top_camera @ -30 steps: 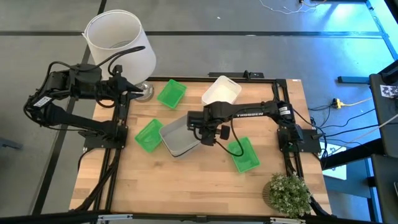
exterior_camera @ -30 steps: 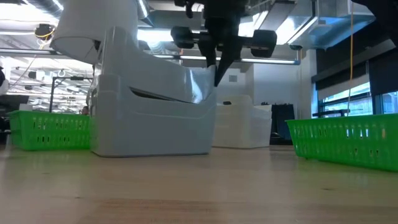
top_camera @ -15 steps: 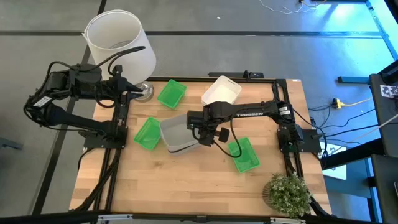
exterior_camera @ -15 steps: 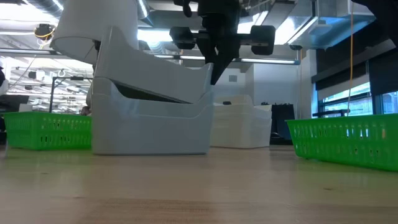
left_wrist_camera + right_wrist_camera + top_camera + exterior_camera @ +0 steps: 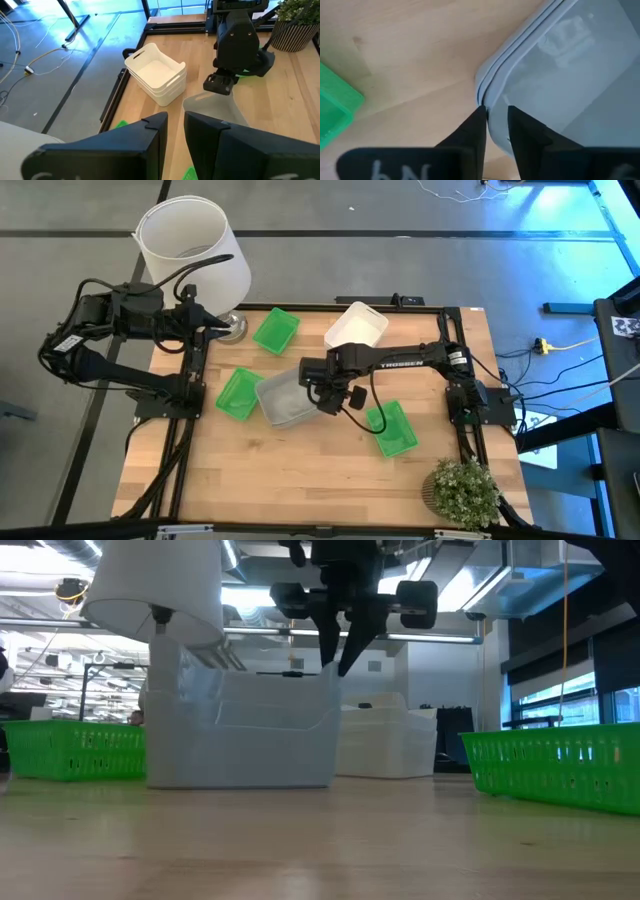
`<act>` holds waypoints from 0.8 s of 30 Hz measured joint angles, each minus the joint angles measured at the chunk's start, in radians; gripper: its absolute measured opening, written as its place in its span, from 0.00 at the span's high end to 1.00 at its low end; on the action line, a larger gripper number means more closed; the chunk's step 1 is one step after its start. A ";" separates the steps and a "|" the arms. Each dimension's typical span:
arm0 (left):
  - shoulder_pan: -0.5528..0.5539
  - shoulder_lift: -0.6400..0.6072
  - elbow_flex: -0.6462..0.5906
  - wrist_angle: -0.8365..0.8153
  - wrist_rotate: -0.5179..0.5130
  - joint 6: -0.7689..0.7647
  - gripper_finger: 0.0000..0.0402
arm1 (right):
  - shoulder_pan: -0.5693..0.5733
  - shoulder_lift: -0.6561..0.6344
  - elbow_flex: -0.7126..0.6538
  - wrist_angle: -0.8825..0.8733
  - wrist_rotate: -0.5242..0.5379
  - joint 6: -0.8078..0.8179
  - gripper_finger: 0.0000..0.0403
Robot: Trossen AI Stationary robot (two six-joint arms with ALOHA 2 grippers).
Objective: Stack baskets by color
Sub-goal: Stack the top gray bin on the gray bins, then stack the middle green bin on the top green bin
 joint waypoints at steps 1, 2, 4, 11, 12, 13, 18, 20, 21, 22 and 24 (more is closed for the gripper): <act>0.000 0.000 0.000 0.000 0.000 0.000 0.86 | 0.000 0.000 0.000 0.002 0.017 -0.002 0.80; 0.000 0.000 0.000 0.000 0.000 0.000 0.86 | 0.001 0.001 0.002 0.004 0.036 -0.002 0.80; 0.000 0.000 0.000 0.000 0.000 0.000 0.86 | 0.000 0.003 0.024 0.002 0.071 0.025 0.80; 0.000 0.000 0.000 -0.054 0.000 -0.048 0.86 | 0.000 0.003 0.217 -0.079 0.033 0.203 0.80; 0.000 0.000 0.000 -0.071 0.000 -0.057 0.86 | 0.000 0.003 0.252 -0.105 0.017 0.213 0.79; 0.000 0.000 0.000 -0.089 0.000 -0.063 0.86 | 0.000 0.003 0.289 -0.131 0.000 0.231 0.79; 0.000 0.000 0.000 -0.193 0.001 -0.132 0.86 | 0.001 -0.005 0.415 -0.172 -0.029 0.384 0.79; 0.000 0.000 0.000 -0.237 0.001 -0.208 0.86 | 0.000 -0.044 0.385 -0.142 -0.028 0.439 0.79; 0.000 0.000 0.000 -0.256 0.001 -0.270 0.86 | 0.000 -0.055 0.383 -0.141 -0.031 0.465 0.79; 0.000 0.000 0.000 -0.276 0.001 -0.334 0.86 | 0.000 -0.070 0.383 -0.141 -0.030 0.497 0.79; 0.000 0.002 0.000 -0.317 0.001 -0.464 0.86 | 0.000 -0.085 0.383 -0.149 -0.028 0.557 0.79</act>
